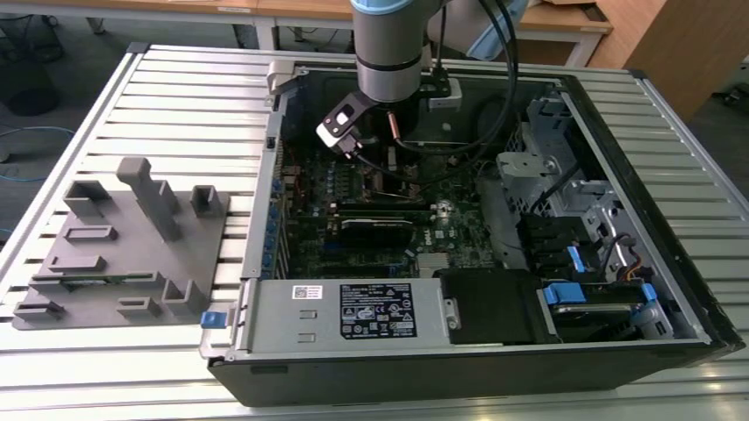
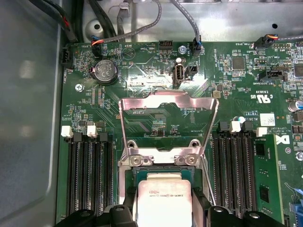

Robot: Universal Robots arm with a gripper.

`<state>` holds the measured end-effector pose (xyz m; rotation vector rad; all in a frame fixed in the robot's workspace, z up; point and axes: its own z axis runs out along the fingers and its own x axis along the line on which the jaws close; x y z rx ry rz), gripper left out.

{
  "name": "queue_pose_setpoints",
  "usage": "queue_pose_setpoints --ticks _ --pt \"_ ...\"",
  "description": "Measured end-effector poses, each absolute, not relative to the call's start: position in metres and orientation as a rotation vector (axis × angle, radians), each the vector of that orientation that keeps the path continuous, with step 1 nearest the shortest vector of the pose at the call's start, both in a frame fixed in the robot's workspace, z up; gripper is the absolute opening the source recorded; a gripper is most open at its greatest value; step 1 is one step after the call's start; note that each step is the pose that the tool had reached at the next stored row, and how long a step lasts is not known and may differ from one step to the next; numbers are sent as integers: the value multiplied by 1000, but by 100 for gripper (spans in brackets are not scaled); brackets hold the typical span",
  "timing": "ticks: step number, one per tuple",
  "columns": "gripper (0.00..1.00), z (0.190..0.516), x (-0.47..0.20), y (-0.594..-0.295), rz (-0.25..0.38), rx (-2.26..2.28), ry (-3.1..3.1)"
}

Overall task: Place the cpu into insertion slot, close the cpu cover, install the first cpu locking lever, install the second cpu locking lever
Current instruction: 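Place the cpu into insertion slot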

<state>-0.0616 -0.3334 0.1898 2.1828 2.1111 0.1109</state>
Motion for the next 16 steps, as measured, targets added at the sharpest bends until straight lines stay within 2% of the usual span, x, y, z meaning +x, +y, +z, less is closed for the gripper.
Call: queue_pose_setpoints --ticks 7,8,16 --pt "55 189 -61 -333 115 2183 2111" --pt "61 189 -61 -333 114 2183 2111" --pt "61 192 -62 -333 111 2183 2111"
